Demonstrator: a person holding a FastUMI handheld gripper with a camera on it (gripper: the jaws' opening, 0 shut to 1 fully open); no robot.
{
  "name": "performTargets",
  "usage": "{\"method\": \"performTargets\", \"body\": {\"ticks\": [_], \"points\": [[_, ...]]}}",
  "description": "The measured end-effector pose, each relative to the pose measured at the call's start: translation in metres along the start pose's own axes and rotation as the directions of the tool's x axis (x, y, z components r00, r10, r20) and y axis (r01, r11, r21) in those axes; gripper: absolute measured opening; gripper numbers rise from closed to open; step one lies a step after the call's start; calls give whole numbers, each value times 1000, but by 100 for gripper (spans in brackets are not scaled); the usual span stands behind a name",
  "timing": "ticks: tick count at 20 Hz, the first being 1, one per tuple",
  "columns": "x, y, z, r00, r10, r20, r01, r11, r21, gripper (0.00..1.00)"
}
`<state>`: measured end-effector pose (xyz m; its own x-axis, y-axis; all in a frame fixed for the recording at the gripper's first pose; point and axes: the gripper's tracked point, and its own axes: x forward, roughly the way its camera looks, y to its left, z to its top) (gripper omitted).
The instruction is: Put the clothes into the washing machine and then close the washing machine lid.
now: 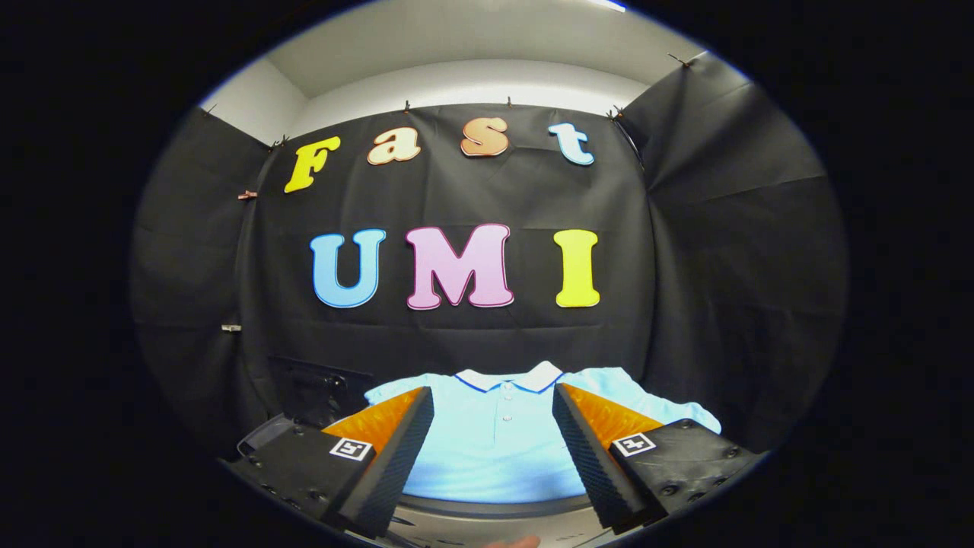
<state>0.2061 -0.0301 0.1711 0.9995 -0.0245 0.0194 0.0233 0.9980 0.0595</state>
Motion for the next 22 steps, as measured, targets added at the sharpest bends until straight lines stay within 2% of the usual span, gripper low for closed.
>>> {"method": "performTargets", "body": {"ticks": [6,9,12,15,17,20,22], "points": [[66,1,14,995,-15,-97,12,999,-30,98],[109,0,-2,984,-25,-178,24,1000,-8,99],[128,-10,-29,964,-41,-264,44,999,7,99],[146,-9,-57,939,-48,-341,53,999,5,99],[157,-16,-81,909,-81,-409,75,997,-29,99],[176,-12,-107,879,-65,-473,77,997,6,99],[181,-16,-126,852,-92,-515,89,996,-30,99]]}}
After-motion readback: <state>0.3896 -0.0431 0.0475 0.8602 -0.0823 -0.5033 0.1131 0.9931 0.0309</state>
